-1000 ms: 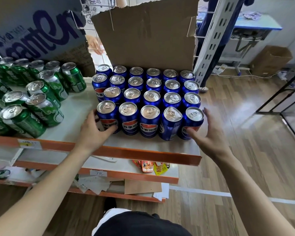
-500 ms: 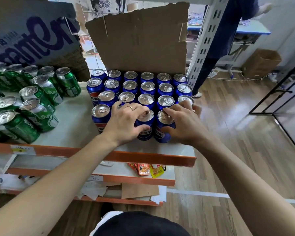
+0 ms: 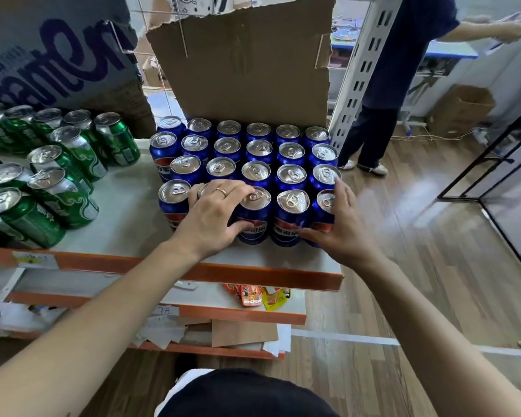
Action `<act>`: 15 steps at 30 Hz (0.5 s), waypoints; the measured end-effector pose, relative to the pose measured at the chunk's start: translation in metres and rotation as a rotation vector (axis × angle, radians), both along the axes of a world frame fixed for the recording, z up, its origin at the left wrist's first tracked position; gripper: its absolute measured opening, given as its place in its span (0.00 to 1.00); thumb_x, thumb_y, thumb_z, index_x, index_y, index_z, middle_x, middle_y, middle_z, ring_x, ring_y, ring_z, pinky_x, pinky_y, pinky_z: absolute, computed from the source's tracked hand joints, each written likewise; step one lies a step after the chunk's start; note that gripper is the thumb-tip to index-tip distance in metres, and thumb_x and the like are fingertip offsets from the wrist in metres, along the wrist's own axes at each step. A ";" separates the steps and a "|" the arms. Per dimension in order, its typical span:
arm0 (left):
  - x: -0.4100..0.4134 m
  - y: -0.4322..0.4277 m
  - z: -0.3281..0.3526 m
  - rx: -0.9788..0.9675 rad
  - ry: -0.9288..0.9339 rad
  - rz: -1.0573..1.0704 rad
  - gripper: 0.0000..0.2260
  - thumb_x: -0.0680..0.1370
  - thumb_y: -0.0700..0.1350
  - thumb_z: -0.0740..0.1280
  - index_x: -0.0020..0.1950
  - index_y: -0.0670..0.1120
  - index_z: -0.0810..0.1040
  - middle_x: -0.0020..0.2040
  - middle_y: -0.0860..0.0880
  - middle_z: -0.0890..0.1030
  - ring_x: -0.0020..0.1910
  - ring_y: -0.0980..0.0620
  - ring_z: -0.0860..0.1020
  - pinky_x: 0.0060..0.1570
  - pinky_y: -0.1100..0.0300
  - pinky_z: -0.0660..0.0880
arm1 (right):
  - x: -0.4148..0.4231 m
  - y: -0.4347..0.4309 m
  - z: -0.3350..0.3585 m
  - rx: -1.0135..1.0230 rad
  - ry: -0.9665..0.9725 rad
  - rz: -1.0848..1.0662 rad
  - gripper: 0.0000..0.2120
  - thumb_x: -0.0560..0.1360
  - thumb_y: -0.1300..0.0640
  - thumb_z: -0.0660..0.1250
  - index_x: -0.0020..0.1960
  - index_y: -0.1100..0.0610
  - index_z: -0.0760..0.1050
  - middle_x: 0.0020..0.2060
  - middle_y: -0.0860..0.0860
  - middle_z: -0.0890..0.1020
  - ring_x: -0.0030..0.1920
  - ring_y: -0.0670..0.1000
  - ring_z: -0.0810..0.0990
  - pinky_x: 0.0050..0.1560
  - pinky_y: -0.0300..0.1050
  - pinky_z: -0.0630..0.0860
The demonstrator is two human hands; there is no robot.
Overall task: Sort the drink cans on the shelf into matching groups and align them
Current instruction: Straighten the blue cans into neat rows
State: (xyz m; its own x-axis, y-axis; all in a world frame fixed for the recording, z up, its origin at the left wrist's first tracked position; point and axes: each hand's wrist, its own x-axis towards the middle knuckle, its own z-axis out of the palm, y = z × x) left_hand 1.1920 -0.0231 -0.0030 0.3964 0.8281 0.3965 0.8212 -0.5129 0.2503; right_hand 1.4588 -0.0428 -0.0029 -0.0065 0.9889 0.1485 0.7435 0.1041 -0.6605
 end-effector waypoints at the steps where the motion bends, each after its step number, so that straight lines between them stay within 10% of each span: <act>1: 0.001 0.001 0.000 -0.007 -0.013 -0.006 0.29 0.70 0.51 0.77 0.68 0.50 0.73 0.66 0.51 0.76 0.67 0.47 0.71 0.62 0.43 0.62 | -0.003 0.000 -0.003 -0.003 0.043 0.001 0.54 0.66 0.49 0.80 0.80 0.53 0.49 0.78 0.53 0.56 0.77 0.52 0.56 0.74 0.44 0.56; 5: -0.001 0.002 0.000 0.000 0.015 -0.035 0.29 0.70 0.53 0.76 0.69 0.49 0.72 0.66 0.50 0.76 0.67 0.46 0.71 0.67 0.39 0.61 | -0.007 -0.001 -0.003 0.035 0.069 0.002 0.51 0.68 0.52 0.79 0.80 0.53 0.51 0.77 0.52 0.58 0.75 0.48 0.58 0.68 0.34 0.57; 9: -0.016 -0.008 0.003 0.164 -0.046 0.075 0.29 0.74 0.61 0.69 0.70 0.46 0.72 0.70 0.48 0.72 0.72 0.46 0.67 0.74 0.41 0.54 | 0.006 -0.003 -0.005 -0.007 0.501 0.054 0.44 0.71 0.43 0.71 0.79 0.44 0.50 0.71 0.37 0.63 0.70 0.39 0.67 0.64 0.36 0.69; 12: -0.045 -0.013 -0.003 0.208 -0.499 0.360 0.25 0.77 0.56 0.64 0.68 0.41 0.73 0.71 0.42 0.70 0.72 0.44 0.66 0.72 0.50 0.60 | 0.013 0.006 -0.011 -0.087 0.687 -0.051 0.40 0.73 0.36 0.60 0.80 0.45 0.47 0.78 0.44 0.55 0.76 0.47 0.59 0.71 0.47 0.63; 15: -0.076 -0.004 -0.012 -0.182 -1.094 0.473 0.26 0.77 0.59 0.60 0.69 0.44 0.73 0.68 0.44 0.74 0.69 0.45 0.70 0.67 0.54 0.68 | 0.013 0.023 -0.015 -0.142 0.871 -0.116 0.38 0.74 0.37 0.55 0.80 0.48 0.50 0.79 0.50 0.57 0.76 0.50 0.61 0.74 0.53 0.59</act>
State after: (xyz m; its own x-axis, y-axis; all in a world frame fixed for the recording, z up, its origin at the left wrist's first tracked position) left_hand 1.1161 -0.0267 -0.0152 -0.4343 0.8794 0.1951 0.2265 -0.1030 0.9686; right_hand 1.4715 -0.0202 -0.0176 0.1523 0.9858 -0.0702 -0.0280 -0.0667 -0.9974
